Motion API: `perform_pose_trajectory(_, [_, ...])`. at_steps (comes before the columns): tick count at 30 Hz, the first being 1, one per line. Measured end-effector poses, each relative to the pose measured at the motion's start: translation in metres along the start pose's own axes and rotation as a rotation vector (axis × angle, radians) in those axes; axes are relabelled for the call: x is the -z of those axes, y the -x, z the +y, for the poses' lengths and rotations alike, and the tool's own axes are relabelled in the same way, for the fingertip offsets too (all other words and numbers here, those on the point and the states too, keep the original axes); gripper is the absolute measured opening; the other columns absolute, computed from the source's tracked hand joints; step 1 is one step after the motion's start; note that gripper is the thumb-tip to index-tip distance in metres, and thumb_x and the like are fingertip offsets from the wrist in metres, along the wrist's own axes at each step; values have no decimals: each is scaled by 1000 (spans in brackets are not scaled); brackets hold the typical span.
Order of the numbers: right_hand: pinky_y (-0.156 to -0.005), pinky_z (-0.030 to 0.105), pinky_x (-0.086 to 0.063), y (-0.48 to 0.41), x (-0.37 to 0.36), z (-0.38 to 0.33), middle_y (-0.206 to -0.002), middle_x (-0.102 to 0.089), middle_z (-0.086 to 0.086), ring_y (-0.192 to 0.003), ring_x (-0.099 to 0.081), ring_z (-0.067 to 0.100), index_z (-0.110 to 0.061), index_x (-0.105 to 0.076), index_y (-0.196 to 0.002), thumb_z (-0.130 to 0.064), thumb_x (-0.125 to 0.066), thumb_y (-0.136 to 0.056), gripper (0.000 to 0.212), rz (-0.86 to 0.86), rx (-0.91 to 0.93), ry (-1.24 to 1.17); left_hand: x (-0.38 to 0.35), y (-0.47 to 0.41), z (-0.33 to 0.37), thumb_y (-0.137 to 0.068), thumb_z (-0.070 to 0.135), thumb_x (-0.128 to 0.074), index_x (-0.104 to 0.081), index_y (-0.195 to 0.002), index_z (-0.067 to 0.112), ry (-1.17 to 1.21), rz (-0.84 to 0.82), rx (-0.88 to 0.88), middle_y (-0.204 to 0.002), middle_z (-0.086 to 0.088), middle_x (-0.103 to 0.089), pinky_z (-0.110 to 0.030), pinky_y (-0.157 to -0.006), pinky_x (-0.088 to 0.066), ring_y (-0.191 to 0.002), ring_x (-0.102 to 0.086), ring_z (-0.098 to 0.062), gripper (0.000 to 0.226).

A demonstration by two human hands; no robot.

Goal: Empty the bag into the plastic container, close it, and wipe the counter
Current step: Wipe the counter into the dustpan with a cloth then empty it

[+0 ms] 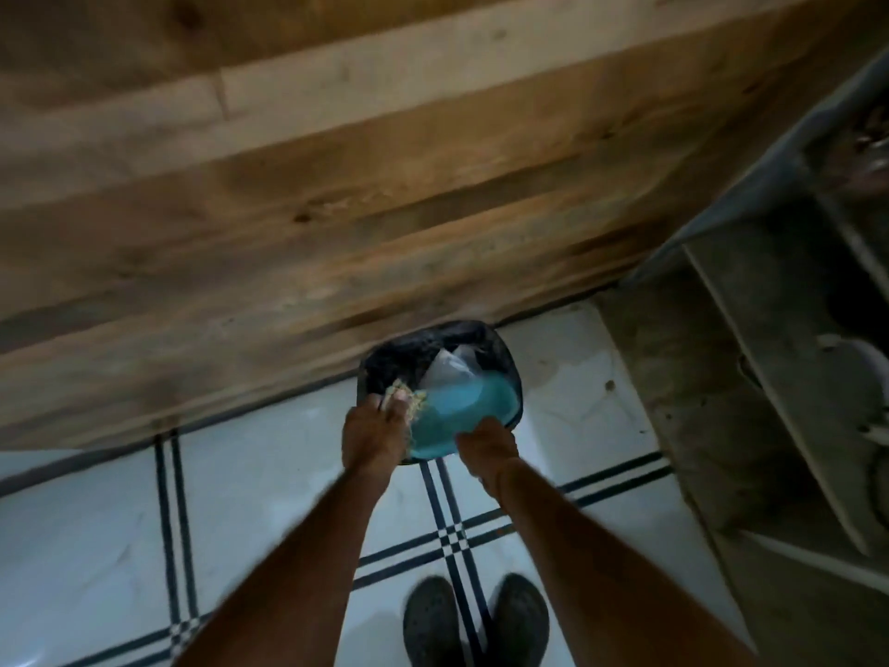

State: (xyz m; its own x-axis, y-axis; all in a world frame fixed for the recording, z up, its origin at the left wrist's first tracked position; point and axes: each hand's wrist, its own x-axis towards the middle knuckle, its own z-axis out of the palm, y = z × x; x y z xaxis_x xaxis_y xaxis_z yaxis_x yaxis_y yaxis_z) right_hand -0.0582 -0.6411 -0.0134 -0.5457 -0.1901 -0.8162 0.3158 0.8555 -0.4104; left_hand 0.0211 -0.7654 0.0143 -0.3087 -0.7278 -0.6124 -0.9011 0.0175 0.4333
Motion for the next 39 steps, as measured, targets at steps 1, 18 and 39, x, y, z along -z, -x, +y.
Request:
perform_pose_trajectory(1, [-99,37,-52,-7,-6,1,-136,-65,22,-128,-62,37,-6,-62,-120,-17,-60,-98,25,-18,-22,16,-6,-9,-3,-102,51,-51,-67,-116,8,26,6,13,-118,-22,-68,-41,-90,-54,-109,-65,-39,49])
perform_pose_trajectory(18, [-100,37,-49,-56,-63,33,-131,-62,18,-123,-61,35,-8,-53,-139,-15,-56,-103,37,100,233,-82,-26,-53,-4,-102,48,-56,-68,-128,10,728,-89,232,-115,-10,-75,-29,-71,-61,-97,-74,-28,48])
perform_pose_trajectory(39, [-103,46,-55,169,94,-48,-128,-72,21,-117,-69,31,-4,-63,-132,-24,-53,-107,33,-356,84,-938,75,124,87,-101,51,-51,-72,-124,15,891,-585,235,-117,-9,-78,-33,-72,-57,-99,-76,-23,47])
